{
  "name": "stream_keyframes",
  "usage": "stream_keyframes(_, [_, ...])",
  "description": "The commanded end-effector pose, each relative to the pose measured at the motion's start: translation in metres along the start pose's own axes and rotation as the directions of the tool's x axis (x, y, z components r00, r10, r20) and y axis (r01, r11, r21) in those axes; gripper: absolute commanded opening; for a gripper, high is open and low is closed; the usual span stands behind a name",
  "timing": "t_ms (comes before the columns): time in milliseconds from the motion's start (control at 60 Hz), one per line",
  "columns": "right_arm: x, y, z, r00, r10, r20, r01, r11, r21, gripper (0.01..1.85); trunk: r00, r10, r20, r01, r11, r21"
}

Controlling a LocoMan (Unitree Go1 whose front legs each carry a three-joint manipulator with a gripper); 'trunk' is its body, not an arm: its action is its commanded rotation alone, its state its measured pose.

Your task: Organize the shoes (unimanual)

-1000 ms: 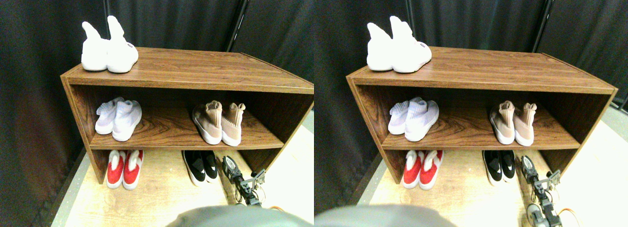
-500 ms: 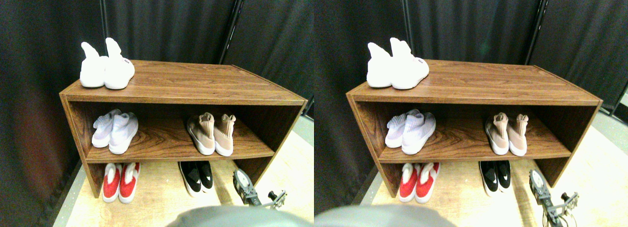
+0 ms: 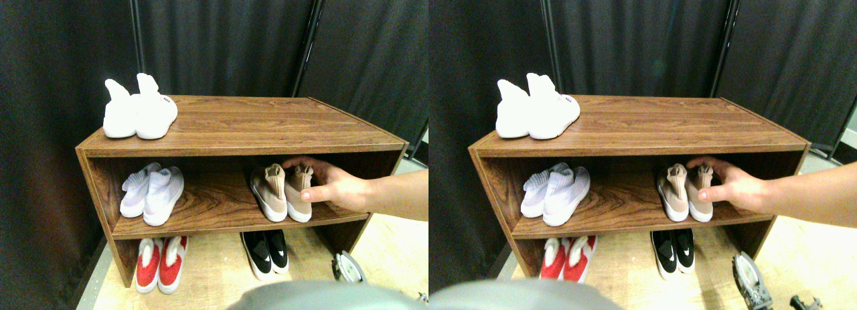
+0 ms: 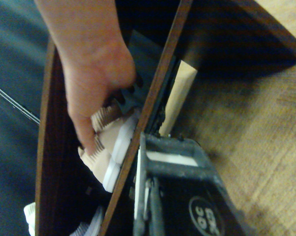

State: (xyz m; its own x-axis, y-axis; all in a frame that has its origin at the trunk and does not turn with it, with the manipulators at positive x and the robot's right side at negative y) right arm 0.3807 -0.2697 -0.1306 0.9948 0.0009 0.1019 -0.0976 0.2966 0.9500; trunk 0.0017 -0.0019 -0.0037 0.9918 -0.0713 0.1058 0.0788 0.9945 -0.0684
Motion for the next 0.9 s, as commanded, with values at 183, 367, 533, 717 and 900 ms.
stream_keyframes(183, [-0.011,0.035,-0.008,0.992,0.121,-0.021,-0.122,0.993,-0.008,0.06,0.9994,-0.009,0.032,0.009,1.0000,-0.002])
stream_keyframes(367, [-0.017,0.046,-0.013,0.992,0.127,-0.015,-0.127,0.992,-0.007,0.06,0.9995,-0.010,0.030,0.010,1.0000,-0.003])
stream_keyframes(533, [-0.022,0.054,-0.013,0.989,0.145,-0.036,-0.145,0.989,0.017,0.06,0.9997,-0.014,0.020,0.014,0.9999,-0.002])
stream_keyframes(717, [-0.024,0.058,-0.012,0.988,0.149,-0.037,-0.148,0.989,0.013,0.06,0.9998,-0.019,0.012,0.019,0.9998,0.001])
stream_keyframes(900, [-0.024,0.058,-0.011,0.989,0.146,-0.035,-0.145,0.989,0.022,0.06,0.9997,-0.022,0.007,0.022,0.9998,0.003])
